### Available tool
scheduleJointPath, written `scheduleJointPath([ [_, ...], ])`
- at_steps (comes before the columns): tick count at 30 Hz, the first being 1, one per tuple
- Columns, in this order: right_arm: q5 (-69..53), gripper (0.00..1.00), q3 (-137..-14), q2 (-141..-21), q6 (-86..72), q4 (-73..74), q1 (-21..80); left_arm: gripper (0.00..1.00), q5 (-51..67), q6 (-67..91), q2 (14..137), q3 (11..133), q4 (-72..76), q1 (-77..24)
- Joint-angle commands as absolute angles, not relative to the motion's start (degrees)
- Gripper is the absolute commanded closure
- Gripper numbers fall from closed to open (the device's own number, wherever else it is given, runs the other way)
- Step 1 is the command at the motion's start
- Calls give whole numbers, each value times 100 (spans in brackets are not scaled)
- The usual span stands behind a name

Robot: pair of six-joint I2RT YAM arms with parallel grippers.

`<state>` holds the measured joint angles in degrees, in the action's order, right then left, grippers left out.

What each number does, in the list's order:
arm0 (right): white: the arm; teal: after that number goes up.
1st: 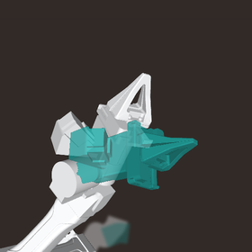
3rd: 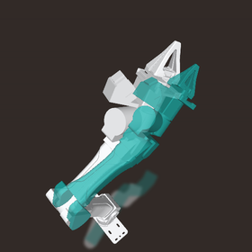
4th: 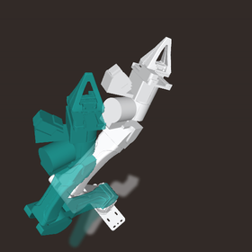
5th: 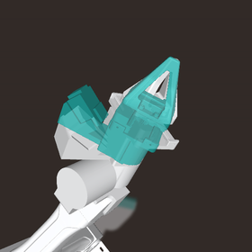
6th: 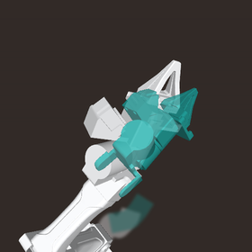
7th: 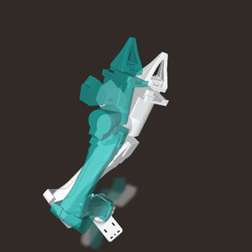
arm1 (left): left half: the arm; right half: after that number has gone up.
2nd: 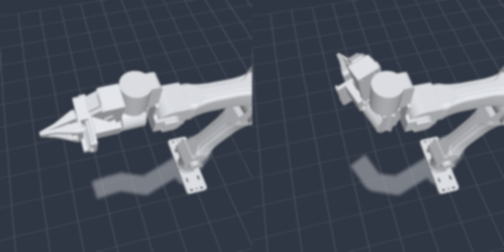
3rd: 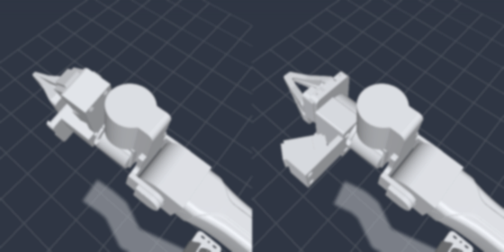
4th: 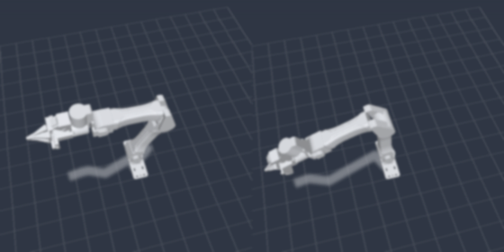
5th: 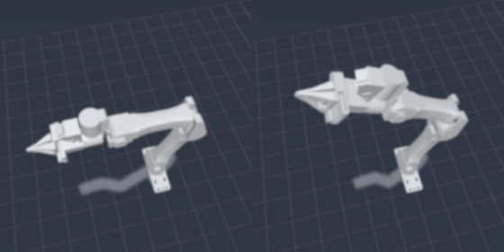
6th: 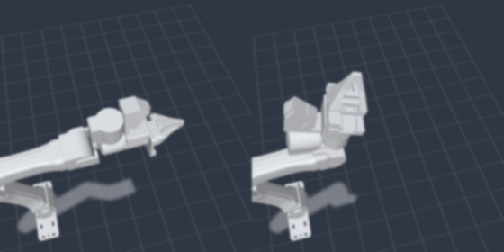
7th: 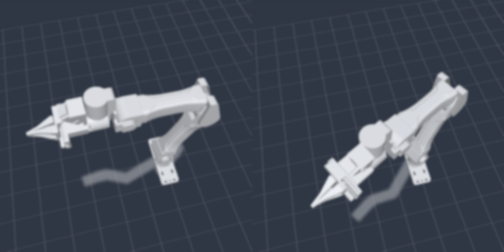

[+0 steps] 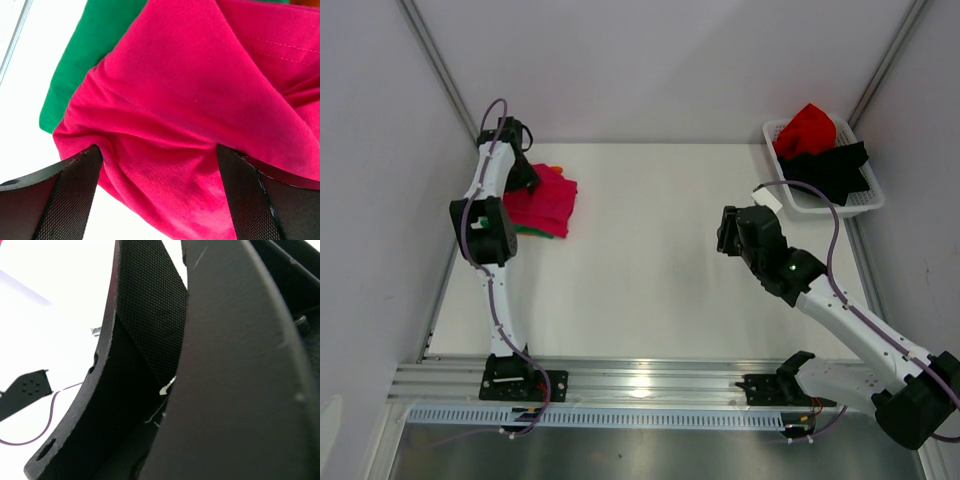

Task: Fold and stack the t-shirts
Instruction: Put the neatly folded tshirt into the corner of the board with the left arm

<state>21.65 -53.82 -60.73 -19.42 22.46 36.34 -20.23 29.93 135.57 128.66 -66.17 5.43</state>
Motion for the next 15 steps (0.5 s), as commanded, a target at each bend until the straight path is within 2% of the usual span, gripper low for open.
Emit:
scheduleJointPath([
  [1,2355,59,-5388,-5897,-1899,2241,3612,4,-1889,3041,13702,13130,-6618,554],
  [15,2504,59,-5730,-5985,-1819,2382,3586,4,-1248,2777,13632,13350,-5793,809],
])
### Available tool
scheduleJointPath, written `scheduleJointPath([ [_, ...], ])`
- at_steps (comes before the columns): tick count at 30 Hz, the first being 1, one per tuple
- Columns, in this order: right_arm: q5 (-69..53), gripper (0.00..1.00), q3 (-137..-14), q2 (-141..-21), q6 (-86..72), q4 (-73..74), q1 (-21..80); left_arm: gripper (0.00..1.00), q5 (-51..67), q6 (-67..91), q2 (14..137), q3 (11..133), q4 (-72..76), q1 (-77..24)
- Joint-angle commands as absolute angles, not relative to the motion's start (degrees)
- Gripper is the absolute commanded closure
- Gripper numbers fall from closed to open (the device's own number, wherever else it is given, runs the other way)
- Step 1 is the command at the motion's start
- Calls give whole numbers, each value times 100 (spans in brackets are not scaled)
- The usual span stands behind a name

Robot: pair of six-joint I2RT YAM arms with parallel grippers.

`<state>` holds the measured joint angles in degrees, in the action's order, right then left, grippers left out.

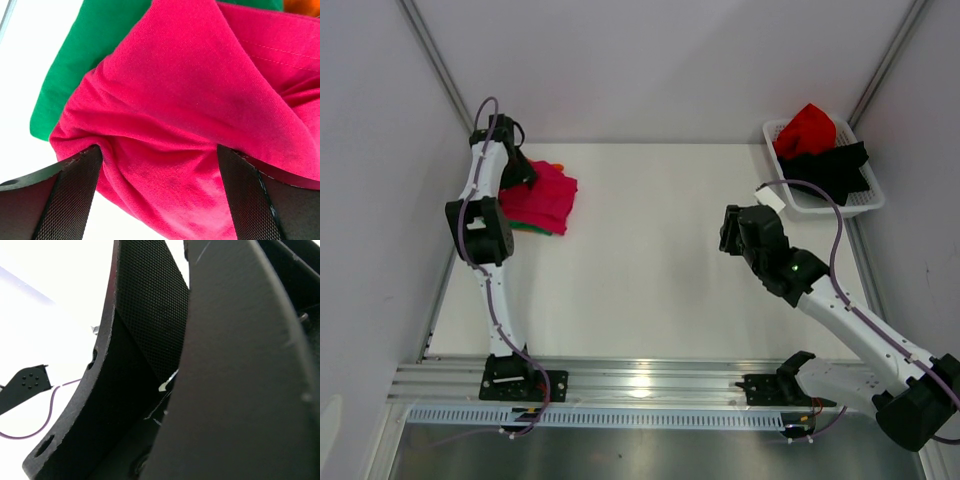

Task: Fold and stack the t-shirts
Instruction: Put the neatly folded tshirt into the corner of the board with the left arm

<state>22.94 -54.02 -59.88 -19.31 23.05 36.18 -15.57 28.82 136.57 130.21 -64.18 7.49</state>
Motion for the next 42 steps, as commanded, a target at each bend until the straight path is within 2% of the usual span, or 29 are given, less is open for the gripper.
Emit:
scheduleJointPath([
  [1,2505,59,-5748,-5994,-1819,2408,3586,4,-1187,2786,13641,13377,-5757,826],
  [16,2496,59,-5801,-6109,-1898,2461,3586,4,-923,2795,14036,13526,-5739,984],
  [31,2496,59,-5142,-5564,-1977,2242,3568,4,-1028,2751,12411,13122,-5827,984],
  [34,2452,59,-5071,-5563,-1995,2241,3568,3,-898,2602,12059,12745,-5635,1080],
  [39,2435,59,-5202,-5686,-1899,2267,3560,3,-247,2760,12006,12226,-5484,1537],
  [42,2452,59,-5335,-5853,-1925,2320,3551,4,-237,2751,12243,12226,-5616,1784],
])
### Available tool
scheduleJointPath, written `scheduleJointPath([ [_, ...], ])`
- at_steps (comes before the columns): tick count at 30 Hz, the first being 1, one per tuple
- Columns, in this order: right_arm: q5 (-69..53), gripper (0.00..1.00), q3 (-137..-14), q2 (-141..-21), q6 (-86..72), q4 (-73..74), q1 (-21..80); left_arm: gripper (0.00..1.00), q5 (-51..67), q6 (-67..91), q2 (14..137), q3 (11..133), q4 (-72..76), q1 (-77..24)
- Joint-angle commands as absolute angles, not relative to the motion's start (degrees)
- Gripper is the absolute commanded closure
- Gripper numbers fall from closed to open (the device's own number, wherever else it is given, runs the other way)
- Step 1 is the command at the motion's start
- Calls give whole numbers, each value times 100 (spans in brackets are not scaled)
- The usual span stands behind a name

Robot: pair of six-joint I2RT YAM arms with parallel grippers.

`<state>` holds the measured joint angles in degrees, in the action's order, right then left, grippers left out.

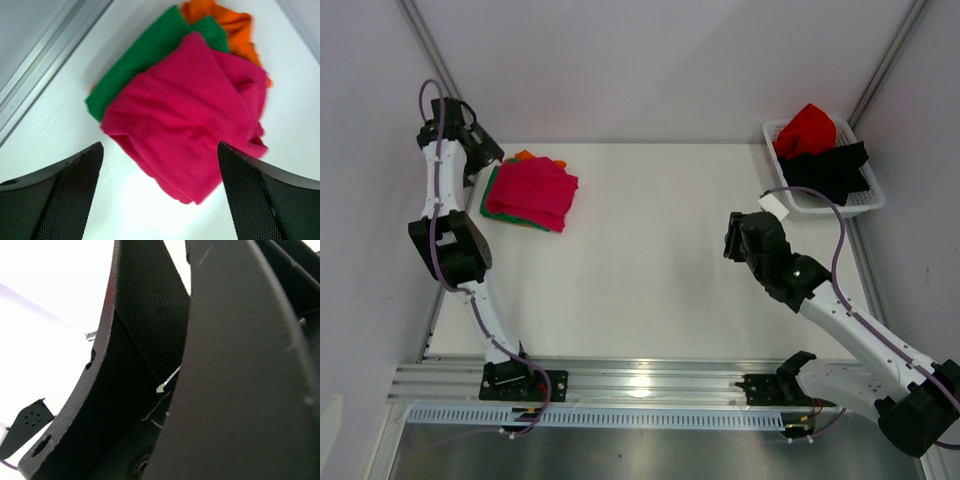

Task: Fold and stack the t-shirts
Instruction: Put the neatly folded tshirt into the corner of the board with the left arm

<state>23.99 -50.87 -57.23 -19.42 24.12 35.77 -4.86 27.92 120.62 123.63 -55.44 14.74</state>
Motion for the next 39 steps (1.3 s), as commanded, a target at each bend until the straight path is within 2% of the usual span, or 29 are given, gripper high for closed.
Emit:
scheduleJointPath([
  [1,2470,59,-5439,-6001,-2012,2381,3551,4,-255,2768,12374,12295,-5660,1845],
  [10,2329,59,-6002,-6539,-2496,2812,3533,4,245,2953,12717,12472,-5687,2003],
  [19,2390,59,-6047,-6267,-2681,3006,3560,4,703,3129,12823,12085,-5388,2100],
  [25,2479,59,-6073,-6240,-2593,3155,3551,9,659,3217,12928,11945,-5440,2101],
  [28,2461,59,-6126,-6275,-2575,3155,3551,21,685,3261,12990,11936,-5484,2109],
  [31,2452,59,-6170,-6275,-2566,3190,3560,27,703,3278,13034,11936,-5519,2109],
  [39,2558,59,-6047,-6170,-2540,3296,3551,54,791,3252,13008,11865,-5502,2109],
])
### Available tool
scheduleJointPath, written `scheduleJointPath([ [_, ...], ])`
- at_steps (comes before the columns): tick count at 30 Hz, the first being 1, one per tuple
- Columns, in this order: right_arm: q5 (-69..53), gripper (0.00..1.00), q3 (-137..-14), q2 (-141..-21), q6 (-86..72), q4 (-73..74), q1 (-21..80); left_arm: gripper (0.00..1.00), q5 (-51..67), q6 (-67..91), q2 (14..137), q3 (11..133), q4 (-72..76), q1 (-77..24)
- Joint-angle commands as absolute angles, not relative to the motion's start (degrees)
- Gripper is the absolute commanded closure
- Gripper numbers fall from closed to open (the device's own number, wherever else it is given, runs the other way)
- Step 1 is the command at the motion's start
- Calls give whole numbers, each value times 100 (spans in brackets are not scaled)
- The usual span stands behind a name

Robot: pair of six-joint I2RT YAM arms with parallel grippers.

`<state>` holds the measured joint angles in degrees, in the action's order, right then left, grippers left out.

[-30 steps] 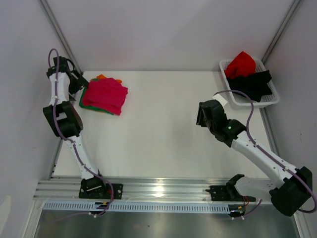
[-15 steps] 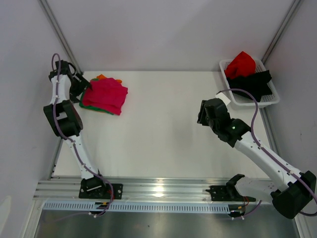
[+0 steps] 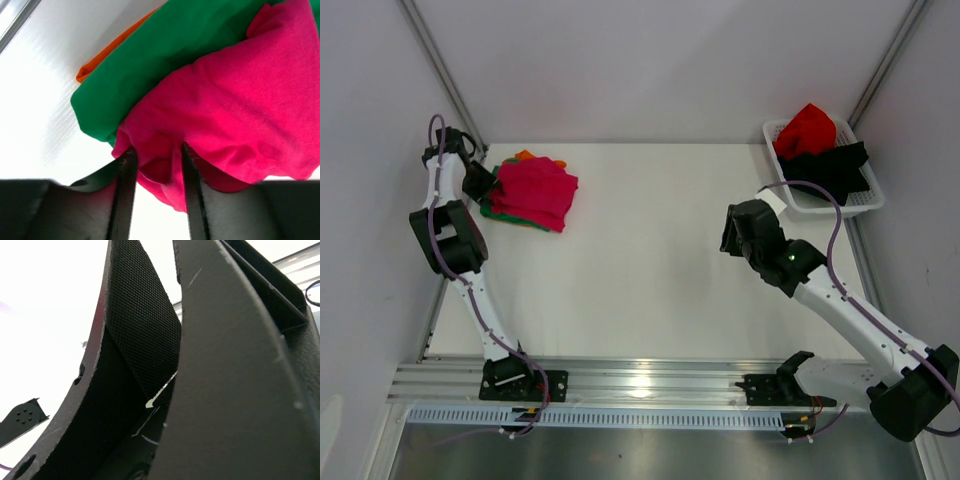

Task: Fold and stack the t-shirts
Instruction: Put the neatly folded tshirt into the corner of the board with the left arm

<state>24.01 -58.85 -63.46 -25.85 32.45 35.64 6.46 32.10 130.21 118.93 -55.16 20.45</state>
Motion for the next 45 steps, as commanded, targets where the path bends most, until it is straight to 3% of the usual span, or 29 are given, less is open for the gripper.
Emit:
scheduleJointPath([
  [1,2558,59,-6038,-6161,-2549,3296,3551,59,800,3252,13008,11865,-5511,2109],
  [7,2593,59,-5985,-6143,-2558,3305,3559,78,940,3243,13043,11865,-5493,2109],
  [11,2610,59,-5968,-6161,-2558,3287,3551,99,1046,3234,12990,11883,-5467,2109],
  [12,2610,59,-5959,-6161,-2549,3287,3551,100,1046,3234,12964,11883,-5475,2109],
  [29,2514,59,-5739,-6205,-2601,3111,3551,99,1222,2988,12235,12103,-5432,2101],
  [45,2373,59,-5581,-6310,-2733,2997,3551,99,519,2997,12111,12033,-5546,2478],
])
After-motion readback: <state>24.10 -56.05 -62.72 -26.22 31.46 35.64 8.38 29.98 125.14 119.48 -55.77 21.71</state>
